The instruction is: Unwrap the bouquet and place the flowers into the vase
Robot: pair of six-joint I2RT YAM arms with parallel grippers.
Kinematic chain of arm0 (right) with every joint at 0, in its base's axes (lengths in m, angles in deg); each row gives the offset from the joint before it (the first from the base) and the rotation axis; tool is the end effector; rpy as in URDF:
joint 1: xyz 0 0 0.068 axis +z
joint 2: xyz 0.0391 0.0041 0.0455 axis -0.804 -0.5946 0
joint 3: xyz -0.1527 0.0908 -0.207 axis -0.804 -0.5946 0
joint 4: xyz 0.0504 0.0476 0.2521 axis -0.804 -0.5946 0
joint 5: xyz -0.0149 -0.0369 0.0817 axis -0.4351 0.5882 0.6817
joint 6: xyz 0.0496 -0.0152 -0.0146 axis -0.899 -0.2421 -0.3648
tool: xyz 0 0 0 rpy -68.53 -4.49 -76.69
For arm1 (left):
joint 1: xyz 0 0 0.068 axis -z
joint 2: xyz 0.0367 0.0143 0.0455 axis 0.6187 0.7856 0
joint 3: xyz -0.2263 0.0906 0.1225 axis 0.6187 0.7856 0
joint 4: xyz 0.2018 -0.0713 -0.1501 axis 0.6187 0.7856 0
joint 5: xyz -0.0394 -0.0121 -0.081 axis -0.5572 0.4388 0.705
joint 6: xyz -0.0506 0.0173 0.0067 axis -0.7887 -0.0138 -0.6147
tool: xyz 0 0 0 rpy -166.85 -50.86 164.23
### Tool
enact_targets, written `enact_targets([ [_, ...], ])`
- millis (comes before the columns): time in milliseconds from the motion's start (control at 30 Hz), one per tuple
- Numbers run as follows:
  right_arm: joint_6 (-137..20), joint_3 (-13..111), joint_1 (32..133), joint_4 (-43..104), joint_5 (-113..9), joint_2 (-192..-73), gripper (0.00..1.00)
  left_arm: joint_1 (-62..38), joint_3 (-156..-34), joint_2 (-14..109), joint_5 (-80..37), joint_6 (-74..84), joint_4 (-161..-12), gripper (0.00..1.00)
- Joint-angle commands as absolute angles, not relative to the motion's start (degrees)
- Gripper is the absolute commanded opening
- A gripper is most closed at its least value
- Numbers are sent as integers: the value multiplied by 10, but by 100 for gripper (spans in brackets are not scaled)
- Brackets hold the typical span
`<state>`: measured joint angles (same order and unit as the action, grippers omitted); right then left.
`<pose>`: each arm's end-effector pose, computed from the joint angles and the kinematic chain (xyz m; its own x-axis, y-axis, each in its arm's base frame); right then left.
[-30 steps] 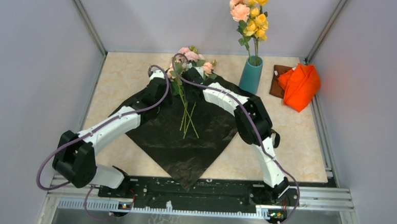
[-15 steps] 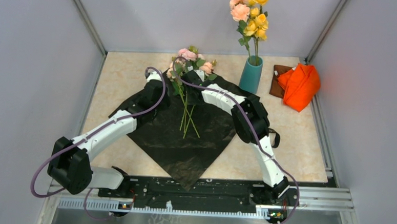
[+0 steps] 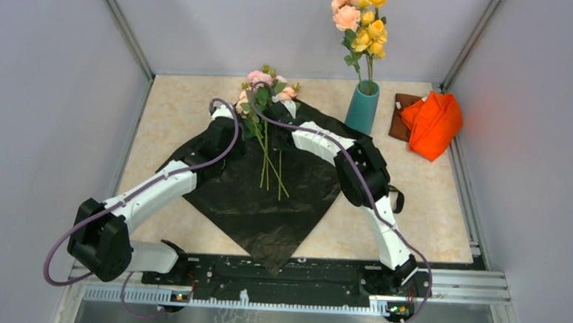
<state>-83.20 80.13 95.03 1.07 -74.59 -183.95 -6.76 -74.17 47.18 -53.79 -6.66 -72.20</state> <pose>0.3844 0.3283 0.1670 -0.8073 -0.0426 -0.5886 -0.1364 0.9839 0.1158 0.2516 -0.1370 0.2644 -0.5345 -0.0886 -0.8405 -0.0114 0.9952 -0.0977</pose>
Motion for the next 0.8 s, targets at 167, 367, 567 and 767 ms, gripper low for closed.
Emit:
enact_targets([
  [167,-786,749,950,71,-801,-1655,0,-66,-735,472,-504,-67,-757,55],
  [367,-774,685,953,106,-803,-1558,0,-66,-723,464,-422,-86,-805,54],
  [567,-749,590,962,162,-786,-1469,0,-68,-665,403,-305,-144,-968,56],
  [767,-707,514,965,189,-722,-1402,0,-69,-636,389,-176,-199,-1109,57],
])
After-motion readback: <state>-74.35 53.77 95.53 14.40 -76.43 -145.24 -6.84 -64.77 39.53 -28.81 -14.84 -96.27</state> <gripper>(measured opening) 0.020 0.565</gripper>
